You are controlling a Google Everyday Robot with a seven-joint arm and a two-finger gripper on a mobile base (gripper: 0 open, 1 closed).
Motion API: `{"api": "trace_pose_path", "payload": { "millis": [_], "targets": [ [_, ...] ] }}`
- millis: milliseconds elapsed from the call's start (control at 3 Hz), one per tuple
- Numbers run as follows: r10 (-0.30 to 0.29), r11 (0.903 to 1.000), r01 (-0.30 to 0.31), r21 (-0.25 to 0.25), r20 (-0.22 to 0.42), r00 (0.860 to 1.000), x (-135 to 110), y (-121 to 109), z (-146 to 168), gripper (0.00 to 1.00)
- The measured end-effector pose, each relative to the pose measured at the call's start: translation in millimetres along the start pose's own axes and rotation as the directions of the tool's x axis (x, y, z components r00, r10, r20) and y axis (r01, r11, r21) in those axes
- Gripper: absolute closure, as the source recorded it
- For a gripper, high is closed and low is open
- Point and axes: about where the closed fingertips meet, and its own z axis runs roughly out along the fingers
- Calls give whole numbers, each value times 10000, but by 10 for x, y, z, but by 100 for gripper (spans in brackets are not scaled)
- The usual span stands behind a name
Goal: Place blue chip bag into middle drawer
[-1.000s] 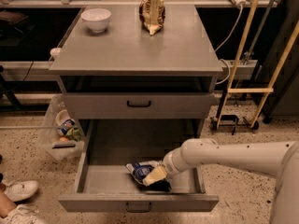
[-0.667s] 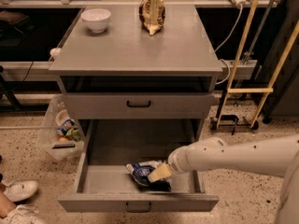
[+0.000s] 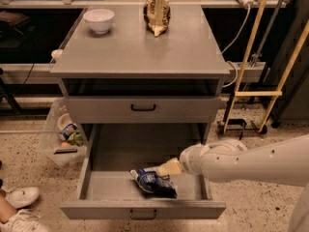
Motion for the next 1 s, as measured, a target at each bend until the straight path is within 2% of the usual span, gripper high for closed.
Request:
{"api": "trace_pose_path", "payload": {
  "millis": [333,667,1000],
  "targets": [
    [-17,10000,17,-1,-3,10000,1,0,0,0],
    [498,9986,-506,137,513,9974,-16,-84,-211,0],
    [1062,9929,-1155,302,2193,9699,-130,-64,-868,0]
  ]
}}
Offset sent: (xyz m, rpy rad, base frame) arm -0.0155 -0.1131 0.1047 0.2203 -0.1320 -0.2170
